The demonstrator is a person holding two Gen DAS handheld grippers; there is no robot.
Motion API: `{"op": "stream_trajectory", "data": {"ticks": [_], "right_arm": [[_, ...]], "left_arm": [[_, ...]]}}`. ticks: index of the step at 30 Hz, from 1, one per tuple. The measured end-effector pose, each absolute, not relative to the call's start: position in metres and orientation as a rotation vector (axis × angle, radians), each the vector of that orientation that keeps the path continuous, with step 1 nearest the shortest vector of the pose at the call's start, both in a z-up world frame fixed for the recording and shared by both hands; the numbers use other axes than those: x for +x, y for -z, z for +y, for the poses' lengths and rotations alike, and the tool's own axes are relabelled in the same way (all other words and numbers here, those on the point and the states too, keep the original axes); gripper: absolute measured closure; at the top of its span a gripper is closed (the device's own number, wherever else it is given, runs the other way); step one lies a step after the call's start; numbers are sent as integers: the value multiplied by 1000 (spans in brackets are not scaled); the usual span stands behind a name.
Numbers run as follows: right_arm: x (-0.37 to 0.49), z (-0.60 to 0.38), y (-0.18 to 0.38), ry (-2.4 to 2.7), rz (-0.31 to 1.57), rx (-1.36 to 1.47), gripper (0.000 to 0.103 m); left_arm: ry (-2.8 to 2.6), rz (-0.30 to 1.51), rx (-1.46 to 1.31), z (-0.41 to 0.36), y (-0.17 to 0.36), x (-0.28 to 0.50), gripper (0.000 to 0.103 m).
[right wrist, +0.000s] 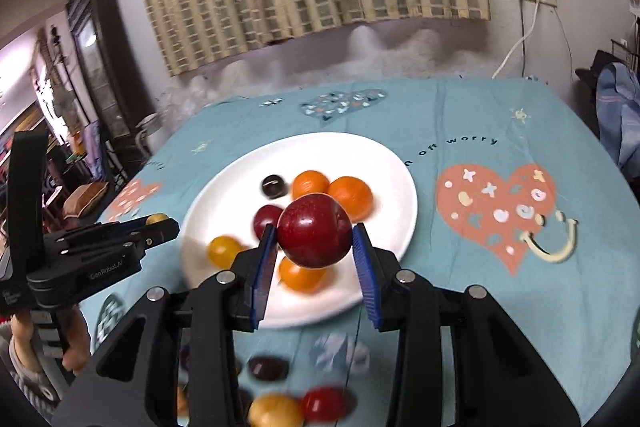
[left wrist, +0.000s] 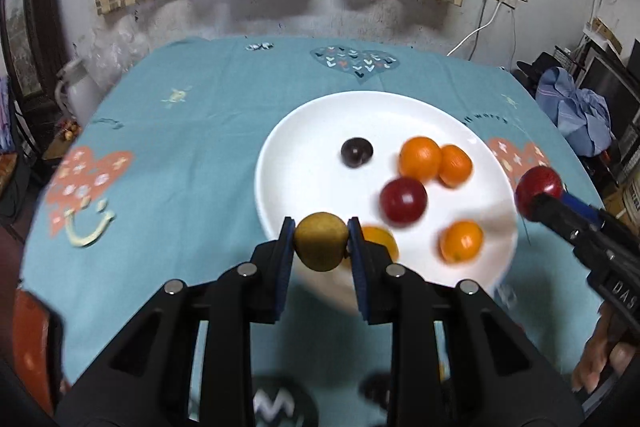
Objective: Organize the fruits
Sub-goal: 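Release the yellow fruit onto the plate with the left tool while the right tool drops the red plum there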
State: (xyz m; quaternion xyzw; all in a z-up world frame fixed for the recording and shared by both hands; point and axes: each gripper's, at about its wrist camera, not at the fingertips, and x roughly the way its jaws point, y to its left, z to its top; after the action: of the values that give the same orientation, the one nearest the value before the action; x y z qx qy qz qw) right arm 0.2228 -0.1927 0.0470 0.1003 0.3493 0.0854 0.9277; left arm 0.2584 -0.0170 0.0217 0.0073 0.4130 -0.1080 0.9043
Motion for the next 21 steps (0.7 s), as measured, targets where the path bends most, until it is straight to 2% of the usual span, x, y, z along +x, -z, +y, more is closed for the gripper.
{"op": "stream_trajectory", "data": {"ticks": [5,7,9,15,21], "right_arm": [[242,-194,-36,-181,742,218,63],[241,-196,-40,-182,716,216,62],[237,-197,-46,-186,686,216,61],[220,-192,-69,-206,616,204,61],[184,-177,-101,-263,584,184,59]], "left_arm": [[240,889,-19,-22,1,293,76],[239,878,-13,-24,4,295,65],[248,862,-9,-26,4,294,60],[256,848,7,-31,-3,286,60],[233,827,-11,-14,-23,239,59]]}}
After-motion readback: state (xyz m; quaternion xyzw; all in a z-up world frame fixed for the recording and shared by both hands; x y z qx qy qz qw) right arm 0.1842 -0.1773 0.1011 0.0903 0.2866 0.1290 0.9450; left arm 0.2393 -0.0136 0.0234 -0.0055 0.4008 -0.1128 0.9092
